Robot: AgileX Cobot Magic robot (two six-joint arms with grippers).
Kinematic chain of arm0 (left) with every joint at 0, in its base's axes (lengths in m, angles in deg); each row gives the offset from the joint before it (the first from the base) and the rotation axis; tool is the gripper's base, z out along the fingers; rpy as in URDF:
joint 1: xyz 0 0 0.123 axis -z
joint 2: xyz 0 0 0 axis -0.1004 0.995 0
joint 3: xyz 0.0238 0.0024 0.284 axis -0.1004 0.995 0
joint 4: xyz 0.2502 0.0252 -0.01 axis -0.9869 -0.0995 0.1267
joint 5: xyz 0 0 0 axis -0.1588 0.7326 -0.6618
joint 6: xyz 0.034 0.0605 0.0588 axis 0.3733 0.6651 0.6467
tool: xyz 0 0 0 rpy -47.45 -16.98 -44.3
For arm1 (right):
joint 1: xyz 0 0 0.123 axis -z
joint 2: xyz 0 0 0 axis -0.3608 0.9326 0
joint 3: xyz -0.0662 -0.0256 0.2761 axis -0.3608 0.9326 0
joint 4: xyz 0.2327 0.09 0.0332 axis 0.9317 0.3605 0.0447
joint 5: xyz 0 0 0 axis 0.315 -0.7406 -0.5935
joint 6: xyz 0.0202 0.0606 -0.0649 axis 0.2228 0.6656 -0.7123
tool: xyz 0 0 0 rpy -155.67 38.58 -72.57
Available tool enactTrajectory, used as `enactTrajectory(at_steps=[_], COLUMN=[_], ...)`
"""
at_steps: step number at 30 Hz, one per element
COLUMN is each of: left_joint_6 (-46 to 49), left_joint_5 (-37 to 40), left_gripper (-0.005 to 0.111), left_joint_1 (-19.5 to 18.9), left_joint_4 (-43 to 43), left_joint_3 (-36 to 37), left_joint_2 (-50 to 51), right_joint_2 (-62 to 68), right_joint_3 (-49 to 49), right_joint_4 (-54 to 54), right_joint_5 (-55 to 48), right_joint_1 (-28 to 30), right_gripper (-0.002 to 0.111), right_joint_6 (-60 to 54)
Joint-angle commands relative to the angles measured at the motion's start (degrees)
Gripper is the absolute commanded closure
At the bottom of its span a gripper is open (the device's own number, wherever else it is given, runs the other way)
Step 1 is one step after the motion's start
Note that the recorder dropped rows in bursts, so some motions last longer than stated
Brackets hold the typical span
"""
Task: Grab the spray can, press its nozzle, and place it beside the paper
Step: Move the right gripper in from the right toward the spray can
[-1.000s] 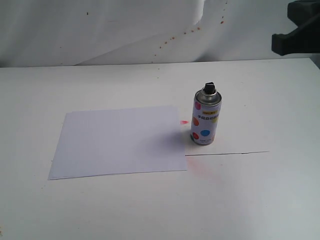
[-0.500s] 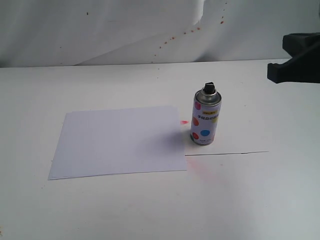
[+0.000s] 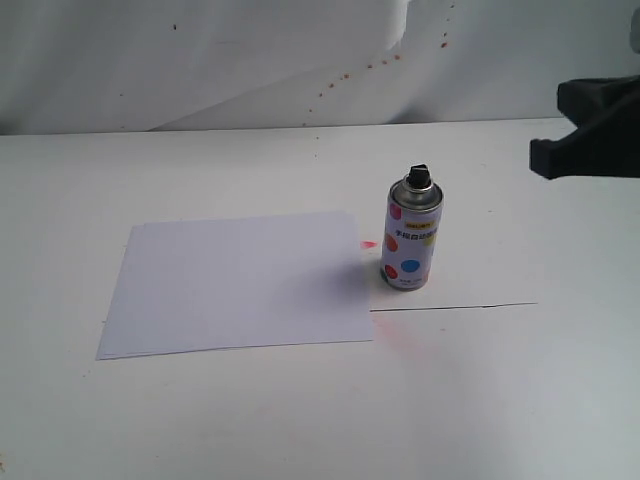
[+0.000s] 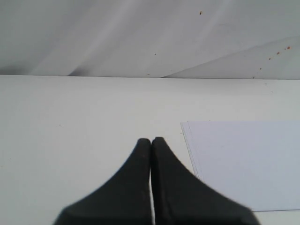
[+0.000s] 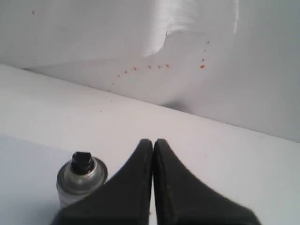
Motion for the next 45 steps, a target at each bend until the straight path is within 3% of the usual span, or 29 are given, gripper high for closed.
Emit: enactTrajectory(at_steps=[1,9,42,44,45], left_joint_6=[-0.21,-0.21,-0.14,-0.14,-0.14], left_joint_5=[-0.6,-0.6,-0.6,-0.6,-0.6], left_gripper=[0.107,0.107,0.107,0.107,0.107], left_joint_1=[-0.1,-0.1,-0.1,-0.1,-0.1], left_joint_4=[0.03,0.03,0.03,0.03,0.03], left_joint_3=[0.28,0.28,0.28,0.28,0.28], left_joint_2=[-0.23,-0.23,-0.23,-0.23,-0.23], right_joint_2=[2.47,9.29,19.13,19.13,19.13], right_joint_3=[3.12,9.38,9.36,9.36,9.36], right_joint_4=[-2.2,-3.87,-6.5,-6.61,-6.61], right_joint_5=[-1.1,6.13,7.22,7.82,7.82], right_joint_1=[-0.15,-0.15,-0.15,-0.15,-0.15], right_gripper=[0.108,0.108,0.108,0.103,0.095], right_joint_6=[1.47,2.58,3.84,3.84,3.84])
